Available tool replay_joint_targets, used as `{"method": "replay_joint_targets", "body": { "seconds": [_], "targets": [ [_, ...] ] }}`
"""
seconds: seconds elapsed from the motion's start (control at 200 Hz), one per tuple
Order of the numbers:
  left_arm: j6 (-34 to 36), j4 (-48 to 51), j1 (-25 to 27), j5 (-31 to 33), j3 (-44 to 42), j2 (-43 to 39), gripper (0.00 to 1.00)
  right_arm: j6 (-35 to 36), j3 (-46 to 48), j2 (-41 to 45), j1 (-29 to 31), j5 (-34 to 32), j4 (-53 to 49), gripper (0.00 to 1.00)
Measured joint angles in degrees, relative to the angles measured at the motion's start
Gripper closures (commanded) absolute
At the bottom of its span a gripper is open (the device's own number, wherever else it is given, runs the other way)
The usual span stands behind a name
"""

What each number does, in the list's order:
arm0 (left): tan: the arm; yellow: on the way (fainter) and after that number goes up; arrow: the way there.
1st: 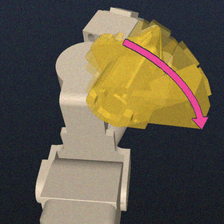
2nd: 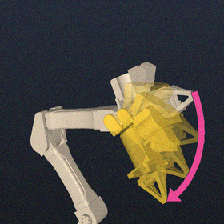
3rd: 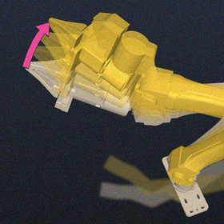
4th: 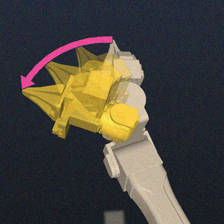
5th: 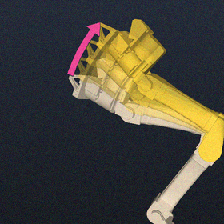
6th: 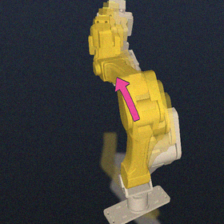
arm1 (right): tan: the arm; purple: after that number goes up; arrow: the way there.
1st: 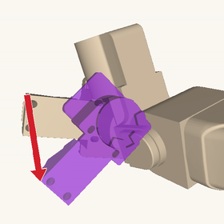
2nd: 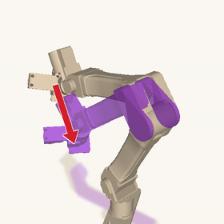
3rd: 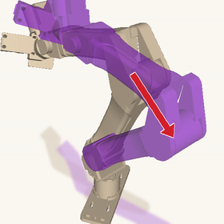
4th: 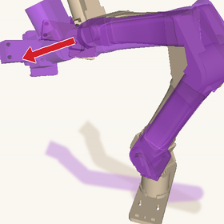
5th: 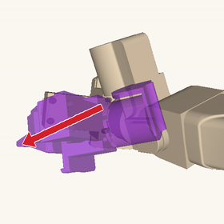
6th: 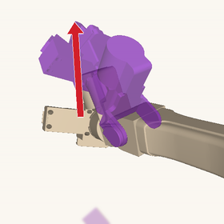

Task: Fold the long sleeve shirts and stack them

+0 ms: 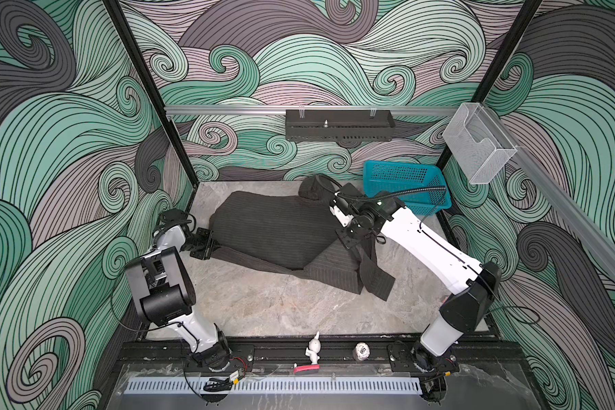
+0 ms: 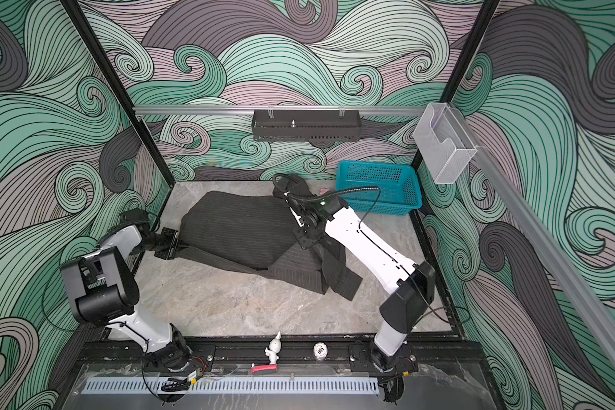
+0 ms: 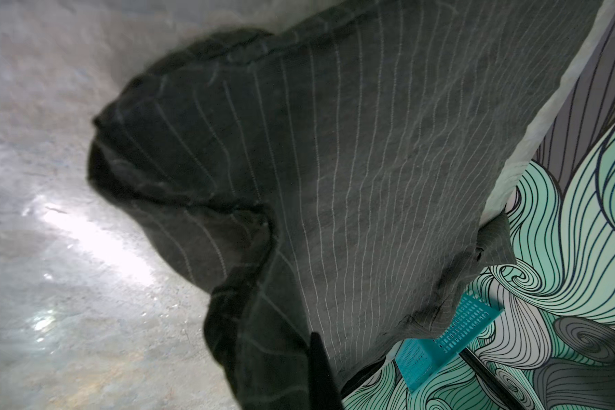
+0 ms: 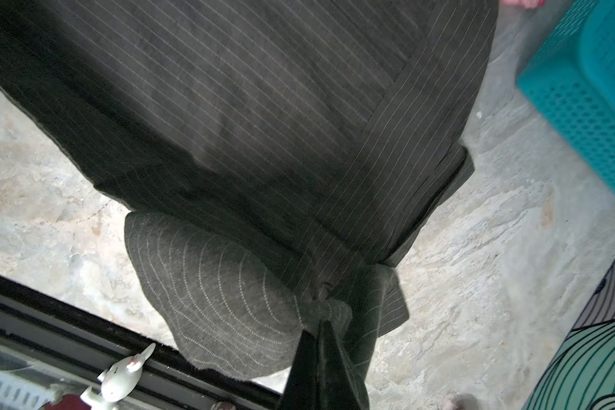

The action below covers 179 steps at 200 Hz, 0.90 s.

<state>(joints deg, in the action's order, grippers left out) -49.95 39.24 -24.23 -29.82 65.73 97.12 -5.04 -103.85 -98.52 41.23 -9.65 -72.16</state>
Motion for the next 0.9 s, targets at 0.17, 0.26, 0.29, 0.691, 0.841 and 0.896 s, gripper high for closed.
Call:
{"method": "replay_joint_targets", "body": {
  "seconds": [0.17,0.26,0.29,0.691,0.841,0.896],
  "targets": [
    [0.0,1.0,1.1,1.6,3.6,3.0,1.0,3.7,-8.1,-6.2,-0.9,-4.5,-1.9,1.0],
    [0.0,1.6,1.5,2.5,4.8,4.1,1.0,5.1,-10.9,-9.4,-1.7,-7.0,-2.7,1.0],
    [0.0,1.7,1.5,2.8,5.2,4.5,1.0,5.6,-11.9,-10.5,-1.9,-7.8,-3.0,1.0],
    [0.0,2.4,3.4,5.8,11.3,11.5,1.0,9.6,-23.2,-24.2,-3.1,-14.6,-4.0,1.0],
    [0.0,3.0,4.4,6.5,13.7,13.7,1.0,10.7,-26.0,-28.0,-3.8,-16.1,-4.0,1.0],
    [0.0,3.2,4.6,6.9,14.3,14.3,1.0,10.9,-26.9,-29.4,-4.1,-16.5,-4.0,1.0]
  ]
}}
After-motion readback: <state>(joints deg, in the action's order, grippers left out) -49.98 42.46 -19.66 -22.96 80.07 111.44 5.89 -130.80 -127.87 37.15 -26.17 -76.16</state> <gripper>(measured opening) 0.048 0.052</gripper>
